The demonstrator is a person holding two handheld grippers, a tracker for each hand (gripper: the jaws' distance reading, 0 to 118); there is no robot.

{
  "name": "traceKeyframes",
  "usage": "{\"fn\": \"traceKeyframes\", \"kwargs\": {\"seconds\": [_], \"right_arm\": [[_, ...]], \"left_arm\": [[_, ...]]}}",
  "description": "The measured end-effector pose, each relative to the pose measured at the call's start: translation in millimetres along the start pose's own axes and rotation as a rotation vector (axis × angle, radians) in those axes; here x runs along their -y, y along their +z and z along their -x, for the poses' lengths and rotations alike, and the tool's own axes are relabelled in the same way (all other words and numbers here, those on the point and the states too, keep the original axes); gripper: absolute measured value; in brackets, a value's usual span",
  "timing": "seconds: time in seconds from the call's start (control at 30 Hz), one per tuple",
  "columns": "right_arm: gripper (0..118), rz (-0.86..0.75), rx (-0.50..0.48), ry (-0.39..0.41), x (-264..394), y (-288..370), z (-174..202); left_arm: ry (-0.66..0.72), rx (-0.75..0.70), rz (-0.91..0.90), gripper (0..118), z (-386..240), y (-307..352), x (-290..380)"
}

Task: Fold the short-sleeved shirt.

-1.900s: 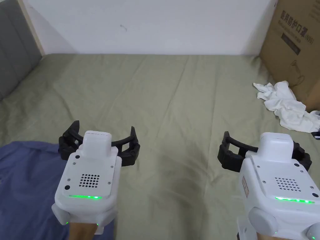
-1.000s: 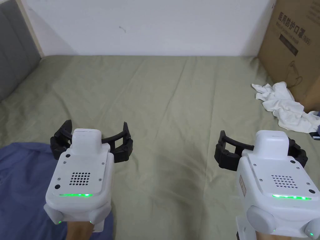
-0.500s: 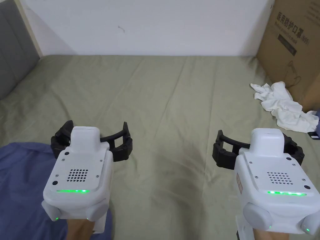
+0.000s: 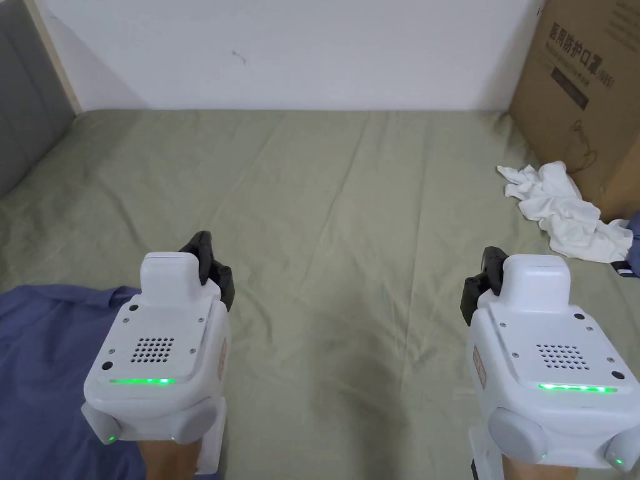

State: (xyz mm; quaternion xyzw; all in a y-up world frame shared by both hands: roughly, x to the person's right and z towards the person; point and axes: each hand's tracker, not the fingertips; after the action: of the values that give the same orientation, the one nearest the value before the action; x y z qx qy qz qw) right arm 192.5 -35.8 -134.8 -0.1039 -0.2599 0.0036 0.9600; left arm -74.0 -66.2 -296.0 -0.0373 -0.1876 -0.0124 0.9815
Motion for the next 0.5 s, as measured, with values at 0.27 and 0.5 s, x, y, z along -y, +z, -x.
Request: {"fn": "traceKeyframes", "kwargs": {"seconds": [0.27,0.5], "right_arm": [[3,-0.012,-0.103,-0.012,-6.7,-10.0,25.8],[3,-0.045,-0.292,0.014,-18.7,-17.1,97.1]], "left_arm": [[0.019,-0.091,0.004,4,39.6,13.3,-4.1],[0.004,-0.304,0.000,4,117.5,52.5,-9.4]]}}
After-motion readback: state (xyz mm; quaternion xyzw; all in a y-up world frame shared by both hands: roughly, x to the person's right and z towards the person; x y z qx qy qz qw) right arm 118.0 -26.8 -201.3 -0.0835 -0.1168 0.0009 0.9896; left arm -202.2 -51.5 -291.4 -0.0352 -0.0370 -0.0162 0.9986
